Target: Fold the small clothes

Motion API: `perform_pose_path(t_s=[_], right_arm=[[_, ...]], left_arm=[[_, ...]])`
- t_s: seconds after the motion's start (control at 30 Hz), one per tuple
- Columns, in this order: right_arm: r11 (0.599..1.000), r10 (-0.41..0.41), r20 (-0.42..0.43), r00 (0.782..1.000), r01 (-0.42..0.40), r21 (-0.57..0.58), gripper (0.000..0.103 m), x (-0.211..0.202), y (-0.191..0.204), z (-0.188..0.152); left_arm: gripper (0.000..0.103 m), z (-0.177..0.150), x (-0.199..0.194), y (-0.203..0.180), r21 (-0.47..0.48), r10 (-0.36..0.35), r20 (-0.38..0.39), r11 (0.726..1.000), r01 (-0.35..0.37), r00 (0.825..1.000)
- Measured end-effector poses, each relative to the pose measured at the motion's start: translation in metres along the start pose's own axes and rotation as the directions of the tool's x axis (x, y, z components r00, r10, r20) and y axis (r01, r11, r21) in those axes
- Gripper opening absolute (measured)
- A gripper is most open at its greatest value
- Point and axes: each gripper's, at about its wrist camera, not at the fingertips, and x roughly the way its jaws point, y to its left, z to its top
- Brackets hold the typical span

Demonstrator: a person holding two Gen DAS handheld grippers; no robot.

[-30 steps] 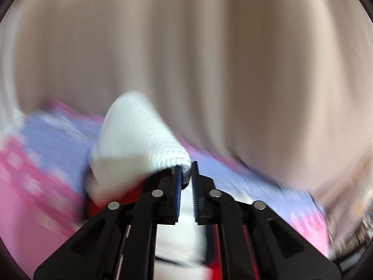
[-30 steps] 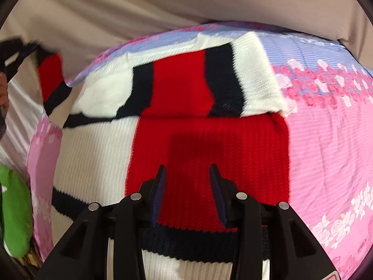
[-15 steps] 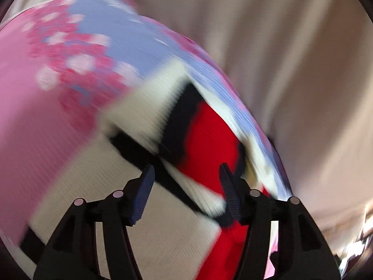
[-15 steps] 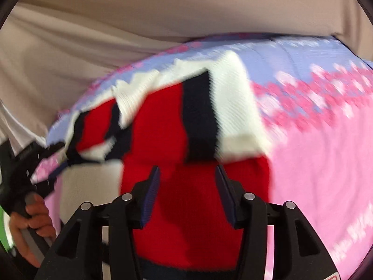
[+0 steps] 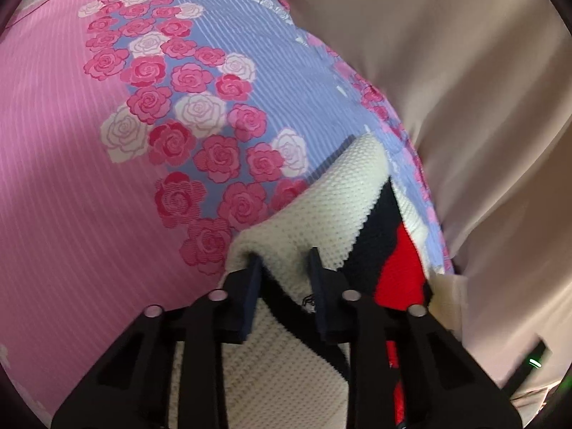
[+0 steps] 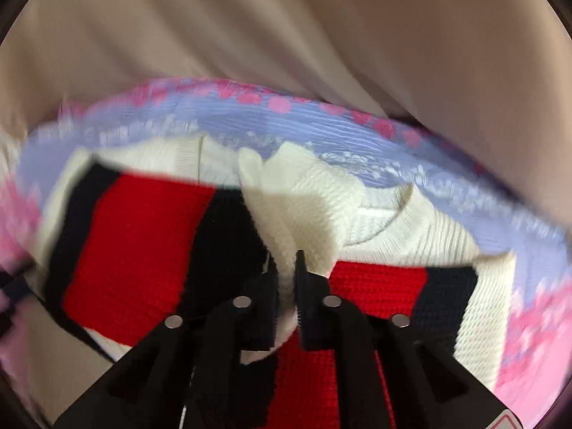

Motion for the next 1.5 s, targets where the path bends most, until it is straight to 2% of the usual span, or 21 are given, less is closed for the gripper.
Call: perform_pose_path(t_s=[0.1,0.17,0.3,0.37,0.5,0.57,0.6,0.63,0.67,0.73,0.83,0.87,0.9,0.93,0.97,1.03,1.07,1.23,1.3,1.37,1.5], right_arm=[[0.954,0.137,0.115,0.984,-0.162,0.254,0.007,-0.052,-0.059,-0.013],[0.882,0.199,0.116,0.973,-0.23,0.412,0.007,-0.062,-0.101,-0.047],[0.832,0.258,-0.046,0.965,-0.198,0.518,0.014,-0.018,-0.128,-0.099],[0.786,0.303,0.012,0.953,-0.257,0.562,0.019,-0.02,-0.137,-0.109],[0.748,0.259,0.083,0.962,-0.254,0.614,0.05,-0.033,-0.157,-0.11],[0.717,0.24,0.088,0.967,-0.237,0.656,0.051,-0.029,-0.172,-0.111],[0.702,0.232,0.096,0.968,-0.235,0.673,0.046,-0.027,-0.178,-0.11],[0.7,0.229,0.098,0.968,-0.234,0.675,0.021,-0.025,-0.18,-0.107],[0.712,0.237,0.084,0.968,-0.232,0.662,0.009,-0.024,-0.181,-0.1],[0.728,0.268,0.13,0.955,-0.289,0.622,0.007,-0.038,-0.178,-0.082],[0.755,0.35,0.37,0.861,-0.493,0.432,0.007,-0.114,-0.165,-0.046],[0.776,0.351,0.409,0.842,-0.506,0.376,0.007,-0.129,-0.162,-0.043],[0.815,0.324,0.421,0.847,-0.476,0.331,0.006,-0.137,-0.16,-0.042],[0.847,0.289,0.388,0.875,-0.423,0.323,0.006,-0.13,-0.161,-0.043],[0.862,0.264,0.277,0.924,-0.355,0.363,0.006,-0.1,-0.168,-0.05],[0.865,0.217,0.046,0.975,-0.214,0.454,0.006,-0.04,-0.184,-0.07],[0.863,0.216,0.024,0.976,-0.202,0.463,0.006,-0.035,-0.186,-0.075],[0.837,0.282,0.26,0.923,-0.369,0.404,0.006,-0.091,-0.183,-0.062],[0.874,0.232,0.139,0.963,-0.269,0.404,0.006,-0.055,-0.18,-0.067],[0.871,0.219,0.019,0.975,-0.204,0.447,0.006,-0.023,-0.184,-0.083],[0.822,0.283,0.235,0.93,-0.361,0.44,0.006,-0.068,-0.182,-0.078]], left_arm=[[0.02,0.0,0.003,0.0,0.027,-0.003,-0.025,1.0,0.003,1.0],[0.021,-0.005,0.003,-0.002,0.025,-0.009,-0.051,1.0,0.01,0.999],[0.024,-0.02,0.001,-0.008,0.004,-0.037,-0.076,0.999,0.037,0.996],[0.032,-0.027,0.001,-0.006,-0.034,-0.065,-0.09,0.997,0.063,0.994],[0.032,-0.025,0.009,-0.002,-0.102,-0.099,-0.083,0.991,0.09,0.992],[0.01,-0.018,0.006,0.001,-0.138,-0.108,-0.038,0.985,0.102,0.993],[0.01,-0.014,0.002,0.0,-0.135,-0.103,-0.019,0.986,0.1,0.994],[0.01,-0.009,-0.005,-0.003,-0.126,-0.104,0.009,0.987,0.104,0.995],[0.009,-0.006,-0.01,-0.005,-0.115,-0.113,0.023,0.987,0.115,0.993],[0.009,0.002,-0.029,-0.016,-0.066,-0.141,0.061,0.987,0.145,0.988],[0.009,0.003,-0.048,-0.021,0.006,-0.134,0.114,0.991,0.135,0.984],[0.009,0.002,-0.046,-0.018,0.011,-0.116,0.114,0.993,0.115,0.987],[0.009,-0.001,-0.034,-0.014,0.015,-0.082,0.092,0.997,0.081,0.992],[0.009,-0.004,-0.022,-0.009,0.013,-0.039,0.068,0.999,0.038,0.997],[0.009,-0.009,-0.009,-0.002,-0.002,-0.005,0.035,1.0,0.005,0.999],[0.009,-0.015,-0.003,0.001,-0.012,0.003,0.023,1.0,-0.003,1.0],[0.009,-0.017,-0.005,-0.001,0.014,0.007,0.041,1.0,-0.007,0.999],[0.009,-0.017,-0.002,-0.004,0.018,0.015,0.042,1.0,-0.016,0.999],[0.009,-0.017,-0.001,-0.008,0.028,0.024,0.04,0.999,-0.026,0.999],[0.009,-0.017,-0.001,-0.012,0.04,0.035,0.044,0.999,-0.037,0.998],[0.009,-0.019,0.0,-0.008,0.065,0.043,0.054,0.997,-0.046,0.998]])
